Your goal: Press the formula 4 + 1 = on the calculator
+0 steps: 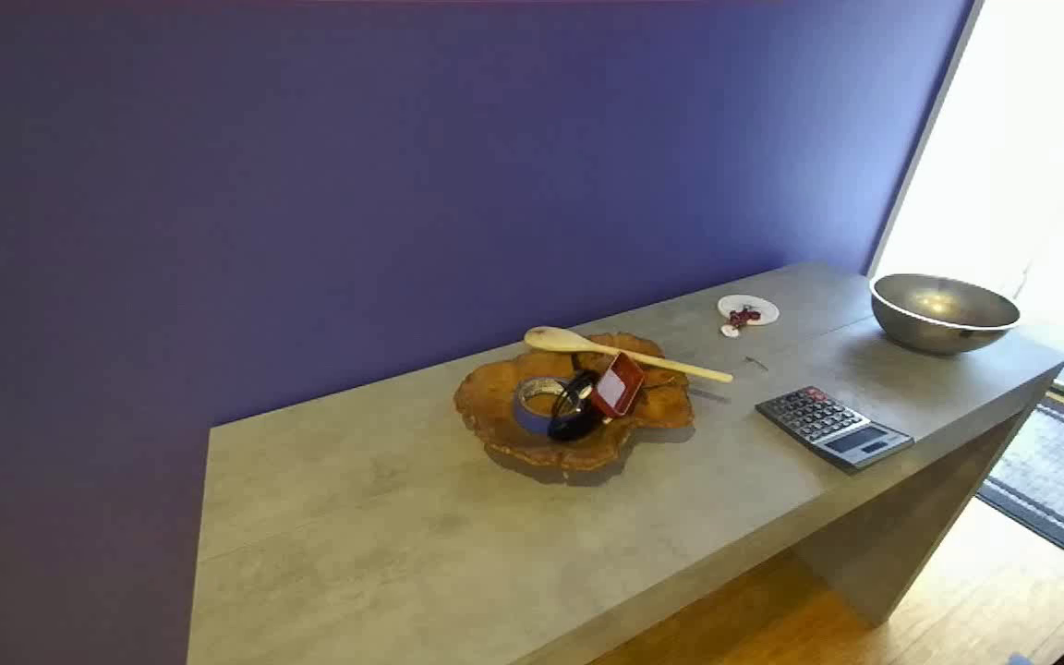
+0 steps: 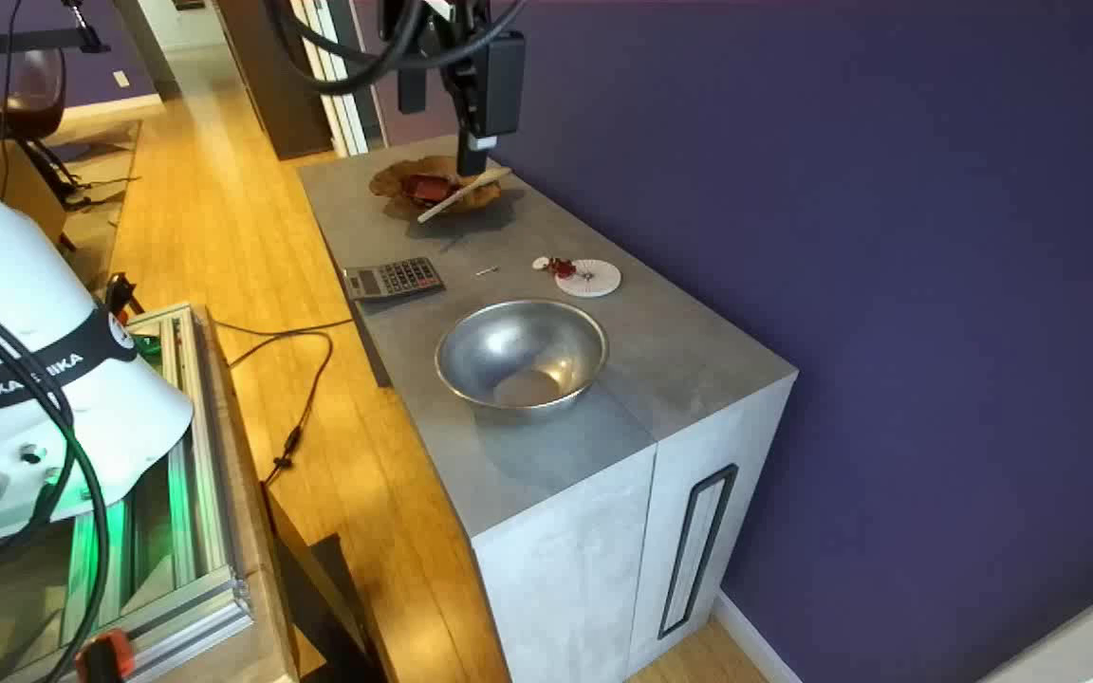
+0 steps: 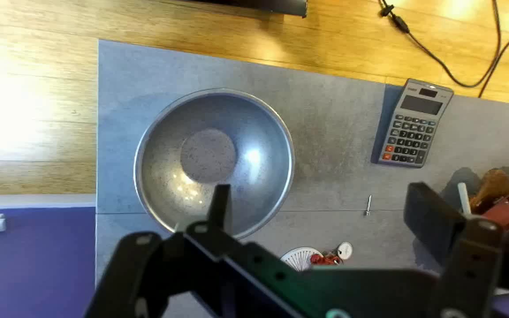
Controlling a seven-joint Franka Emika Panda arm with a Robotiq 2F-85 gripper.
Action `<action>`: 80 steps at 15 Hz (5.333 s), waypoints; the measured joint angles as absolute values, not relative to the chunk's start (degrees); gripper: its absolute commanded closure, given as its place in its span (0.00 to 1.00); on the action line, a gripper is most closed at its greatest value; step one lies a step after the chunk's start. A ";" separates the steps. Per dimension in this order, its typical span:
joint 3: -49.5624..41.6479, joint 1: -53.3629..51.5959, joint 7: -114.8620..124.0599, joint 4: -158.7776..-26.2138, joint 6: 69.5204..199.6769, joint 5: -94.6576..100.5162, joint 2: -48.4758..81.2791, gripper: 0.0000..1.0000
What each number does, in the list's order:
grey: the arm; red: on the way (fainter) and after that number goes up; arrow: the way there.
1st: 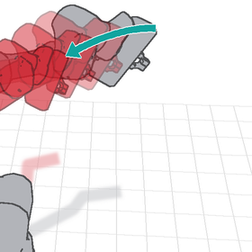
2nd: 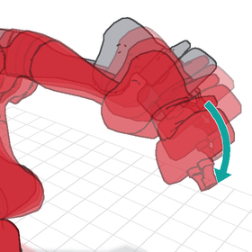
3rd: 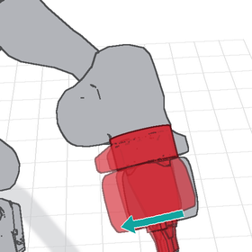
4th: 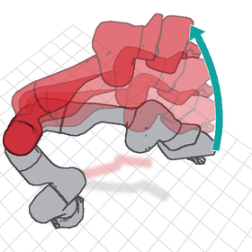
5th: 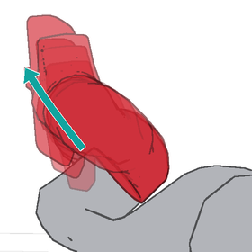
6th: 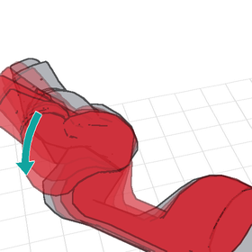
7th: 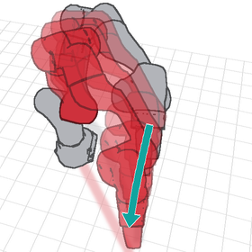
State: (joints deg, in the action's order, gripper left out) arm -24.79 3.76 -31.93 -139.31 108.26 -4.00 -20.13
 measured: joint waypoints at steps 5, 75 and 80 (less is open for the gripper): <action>-24.79 3.76 -31.93 -139.30 108.27 -4.00 -20.13 0.00; 12.06 -15.04 -2.93 -145.18 146.37 -12.64 10.54 1.00; 11.95 -14.66 -2.92 -144.57 149.07 -8.54 13.30 1.00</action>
State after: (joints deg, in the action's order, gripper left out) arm 11.95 -14.66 -2.92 -144.57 149.07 -8.54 13.30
